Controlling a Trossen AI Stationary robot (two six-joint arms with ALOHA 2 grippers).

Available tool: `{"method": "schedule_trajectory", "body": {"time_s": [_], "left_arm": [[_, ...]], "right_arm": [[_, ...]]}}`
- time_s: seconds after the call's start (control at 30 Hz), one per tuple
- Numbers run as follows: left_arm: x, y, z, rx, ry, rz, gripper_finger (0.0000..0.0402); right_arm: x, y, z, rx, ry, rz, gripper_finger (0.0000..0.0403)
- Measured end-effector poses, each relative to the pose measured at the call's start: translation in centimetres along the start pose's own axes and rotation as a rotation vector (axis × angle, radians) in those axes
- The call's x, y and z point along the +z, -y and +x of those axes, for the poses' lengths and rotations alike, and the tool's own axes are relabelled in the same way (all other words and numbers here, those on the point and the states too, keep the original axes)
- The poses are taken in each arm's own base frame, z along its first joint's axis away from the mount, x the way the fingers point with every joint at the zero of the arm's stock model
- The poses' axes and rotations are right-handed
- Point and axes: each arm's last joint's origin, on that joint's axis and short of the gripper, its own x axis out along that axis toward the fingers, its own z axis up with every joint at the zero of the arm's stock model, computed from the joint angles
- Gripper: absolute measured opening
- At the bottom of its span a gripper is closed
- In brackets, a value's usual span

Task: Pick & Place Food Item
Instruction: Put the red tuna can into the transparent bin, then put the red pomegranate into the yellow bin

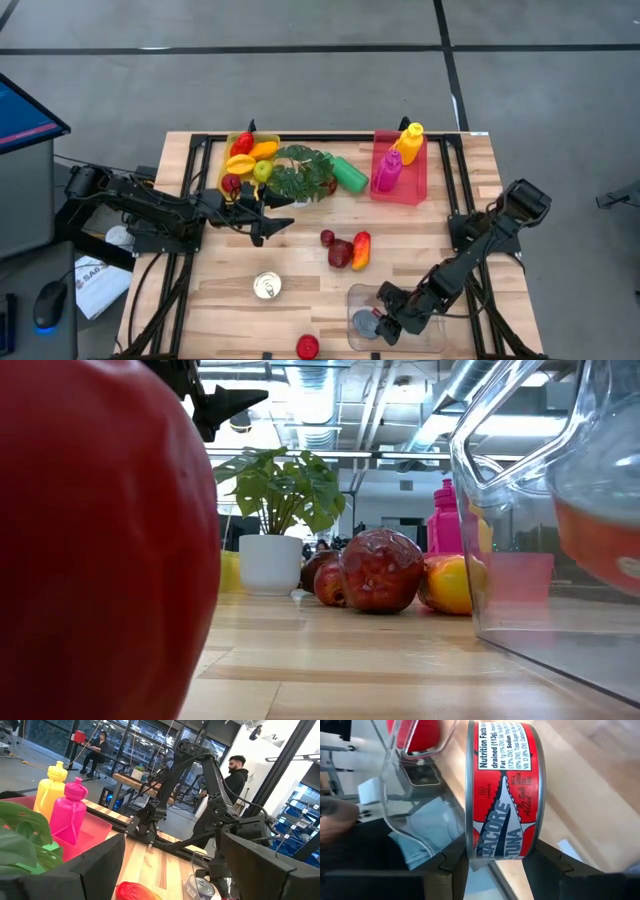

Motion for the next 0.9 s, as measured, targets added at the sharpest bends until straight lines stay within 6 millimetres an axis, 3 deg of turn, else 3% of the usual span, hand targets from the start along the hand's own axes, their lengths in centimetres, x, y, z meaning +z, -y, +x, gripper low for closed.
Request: {"method": "schedule_trajectory", "body": {"time_s": [0.23, 0.6, 0.9], "left_arm": [[0.0, 0.0, 0.0, 0.0, 0.0, 0.0, 0.0321], [0.0, 0.0, 0.0, 0.0, 0.0, 0.0, 0.0321], [0.0, 0.0, 0.0, 0.0, 0.0, 0.0, 0.0321]], "right_arm": [[-0.31, 0.08, -0.04, -0.009, -0.051, 0.007, 0.0163], [-0.22, 0.66, -0.05, -0.072, -0.118, 0.071, 0.0238], [-0.22, 0.69, -0.07, -0.077, -0.167, 0.086, 0.0228]]}}
